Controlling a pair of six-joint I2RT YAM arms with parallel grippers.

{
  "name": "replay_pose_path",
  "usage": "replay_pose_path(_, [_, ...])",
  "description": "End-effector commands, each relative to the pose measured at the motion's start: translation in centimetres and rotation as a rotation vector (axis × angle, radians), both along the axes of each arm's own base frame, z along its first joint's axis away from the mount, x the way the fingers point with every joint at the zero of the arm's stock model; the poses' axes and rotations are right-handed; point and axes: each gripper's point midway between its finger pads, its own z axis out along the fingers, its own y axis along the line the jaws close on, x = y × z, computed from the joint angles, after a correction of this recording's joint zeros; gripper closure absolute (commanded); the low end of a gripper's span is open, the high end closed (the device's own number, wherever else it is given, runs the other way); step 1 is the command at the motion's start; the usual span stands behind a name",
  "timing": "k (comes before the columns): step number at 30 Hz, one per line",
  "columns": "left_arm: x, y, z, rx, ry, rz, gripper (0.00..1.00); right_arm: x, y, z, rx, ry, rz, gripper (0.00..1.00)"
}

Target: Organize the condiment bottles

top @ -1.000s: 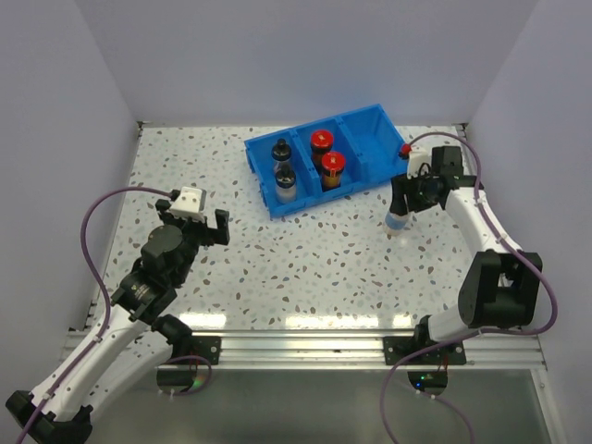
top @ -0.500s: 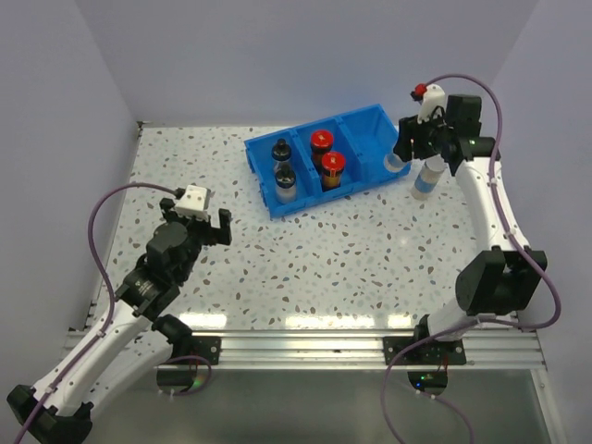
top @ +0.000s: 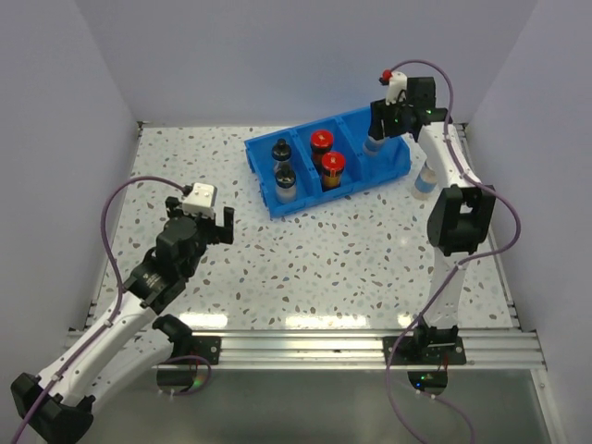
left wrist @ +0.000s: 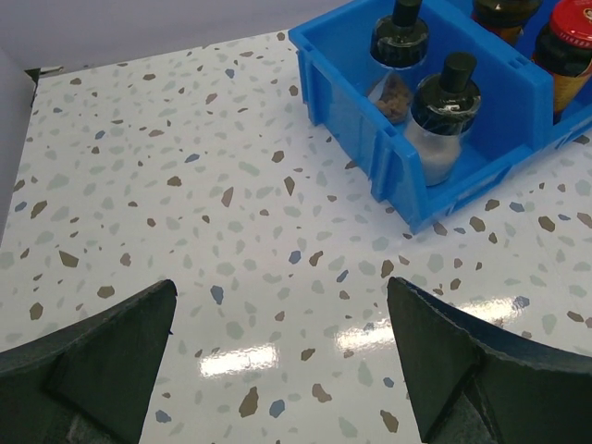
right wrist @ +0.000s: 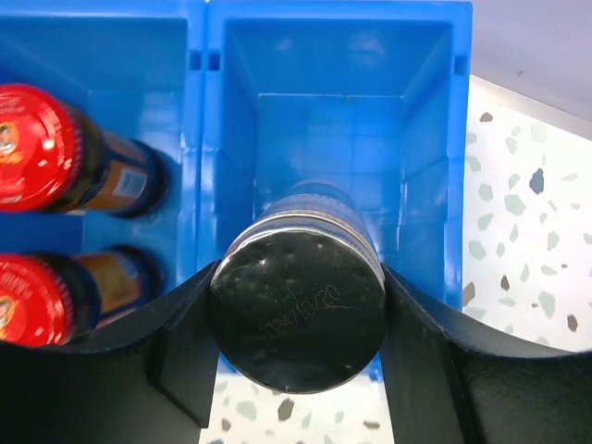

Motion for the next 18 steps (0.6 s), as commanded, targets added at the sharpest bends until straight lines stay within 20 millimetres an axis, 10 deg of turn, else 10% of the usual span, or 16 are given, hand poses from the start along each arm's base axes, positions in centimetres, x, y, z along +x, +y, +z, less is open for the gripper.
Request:
replay_pose_path(1, [0.4,0.6,0.2,0.019,-0.013,0.030,0.00,3.2,0.7,4.0,0.022,-0.143,-0.014,1.00])
replay_pose_path(9, [0.6,0.5,-0.2,0.028,0.001,0.025,0.00,5.4,2.9,-0.1,-0.006,-0.105,0.019,0.93])
replay_pose_path(13, [0.6,0.5,-0.2,0.024,-0.001,0.022,0.00,5.8,2.5,-1.1,-0.020,-0.099,0.003,0.46])
replay_pose_path(14, [0.6,0.4,-0.1,0.021,-0.004,0.018,0.00,5.8,2.4,-1.1,-0.026,-0.099,-0.001,0.21])
replay_pose_path(18, [0.5,0.3,0.0,0.018,-0.006,0.012,0.00,5.4,2.2,0.1,-0.041,-0.111,0.002,0.05])
